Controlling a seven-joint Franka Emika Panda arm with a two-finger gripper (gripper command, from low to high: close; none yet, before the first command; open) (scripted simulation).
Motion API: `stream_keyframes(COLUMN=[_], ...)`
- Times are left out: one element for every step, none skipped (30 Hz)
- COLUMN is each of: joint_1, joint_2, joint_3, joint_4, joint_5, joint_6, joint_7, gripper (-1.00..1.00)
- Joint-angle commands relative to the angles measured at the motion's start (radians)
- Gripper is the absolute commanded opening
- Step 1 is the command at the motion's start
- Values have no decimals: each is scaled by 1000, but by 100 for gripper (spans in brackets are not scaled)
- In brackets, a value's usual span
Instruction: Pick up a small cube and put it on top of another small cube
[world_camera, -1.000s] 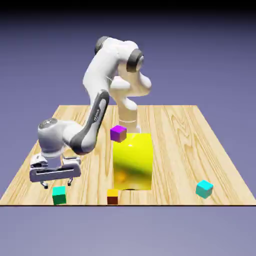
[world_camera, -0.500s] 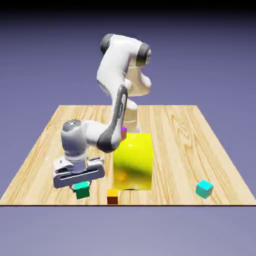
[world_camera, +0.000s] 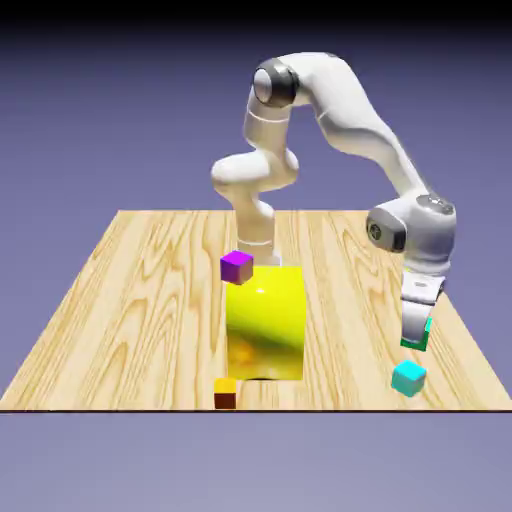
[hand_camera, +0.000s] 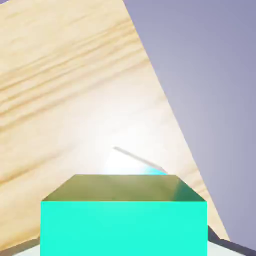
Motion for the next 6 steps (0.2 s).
stream_keyframes(joint_1=[4,7,7,7,7,4], joint_2=[36,72,75,75,75,39], joint_3=[-4,-8,-9,-9,-9,-5], joint_4=[3,5,5,5,5,3], joint_5=[-6,-11,-12,-12,-12,-7], joint_6=[34,68,70,70,70,37], joint_7=[4,8,8,8,8,5], gripper=[-100,-100,-100,100,100,100])
